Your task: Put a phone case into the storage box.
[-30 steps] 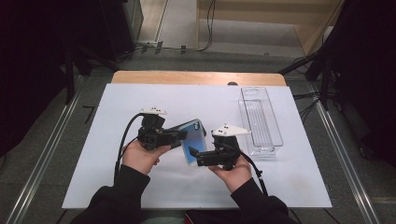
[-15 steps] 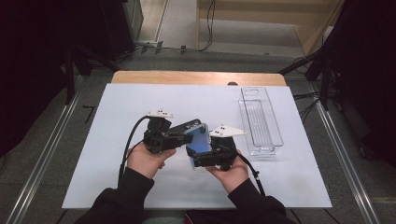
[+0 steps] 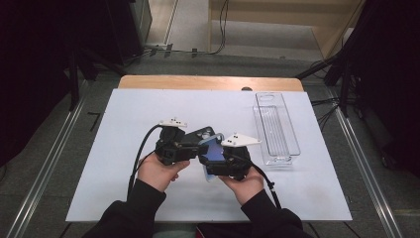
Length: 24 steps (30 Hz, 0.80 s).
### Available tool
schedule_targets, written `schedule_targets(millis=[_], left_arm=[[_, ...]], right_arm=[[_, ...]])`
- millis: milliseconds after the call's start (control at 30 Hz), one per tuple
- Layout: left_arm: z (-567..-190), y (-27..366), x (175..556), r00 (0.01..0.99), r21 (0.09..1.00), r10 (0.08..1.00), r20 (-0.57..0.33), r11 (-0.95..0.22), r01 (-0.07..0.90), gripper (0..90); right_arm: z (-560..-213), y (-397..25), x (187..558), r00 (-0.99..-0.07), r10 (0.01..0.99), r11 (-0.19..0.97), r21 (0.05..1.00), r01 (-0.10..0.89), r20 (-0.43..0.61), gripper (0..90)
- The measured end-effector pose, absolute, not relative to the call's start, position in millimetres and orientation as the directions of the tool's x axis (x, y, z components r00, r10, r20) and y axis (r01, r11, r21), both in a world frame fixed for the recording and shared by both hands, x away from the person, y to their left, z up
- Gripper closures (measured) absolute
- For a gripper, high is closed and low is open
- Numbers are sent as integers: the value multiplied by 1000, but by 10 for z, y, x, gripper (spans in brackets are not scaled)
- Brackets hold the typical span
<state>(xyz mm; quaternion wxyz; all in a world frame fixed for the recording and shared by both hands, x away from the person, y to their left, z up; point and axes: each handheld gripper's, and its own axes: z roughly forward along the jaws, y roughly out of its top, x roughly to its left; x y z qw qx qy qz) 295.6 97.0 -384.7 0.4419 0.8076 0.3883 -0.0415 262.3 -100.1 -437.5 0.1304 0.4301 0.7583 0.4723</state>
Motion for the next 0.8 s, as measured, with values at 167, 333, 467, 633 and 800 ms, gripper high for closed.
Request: schedule_targets(millis=[167, 333, 467, 633, 800], left_arm=[[-3781, 990, 2943, 698, 695, 592, -401, -300, 654, 598], [-3730, 1042, 2956, 698, 686, 586, -411, -306, 660, 523], [-3713, 1098, 2965, 717, 684, 552, -426, -322, 654, 477], [-3724, 1162, 2971, 763, 704, 498, -412, -357, 614, 400], [-3798, 1211, 2989, 800, 699, 448, -400, -416, 582, 345]], right_arm=[[-4382, -1036, 2655, -594, 776, 183, 827, 532, 211, 167], [-4397, -1123, 2709, -578, 786, 171, 821, 544, 219, 167], [-4391, -1198, 2753, -581, 782, 172, 818, 549, 226, 167], [-4379, -1279, 2817, -618, 743, 190, 806, 561, 255, 167], [-4340, -1348, 2843, -661, 708, 223, 810, 542, 248, 167]])
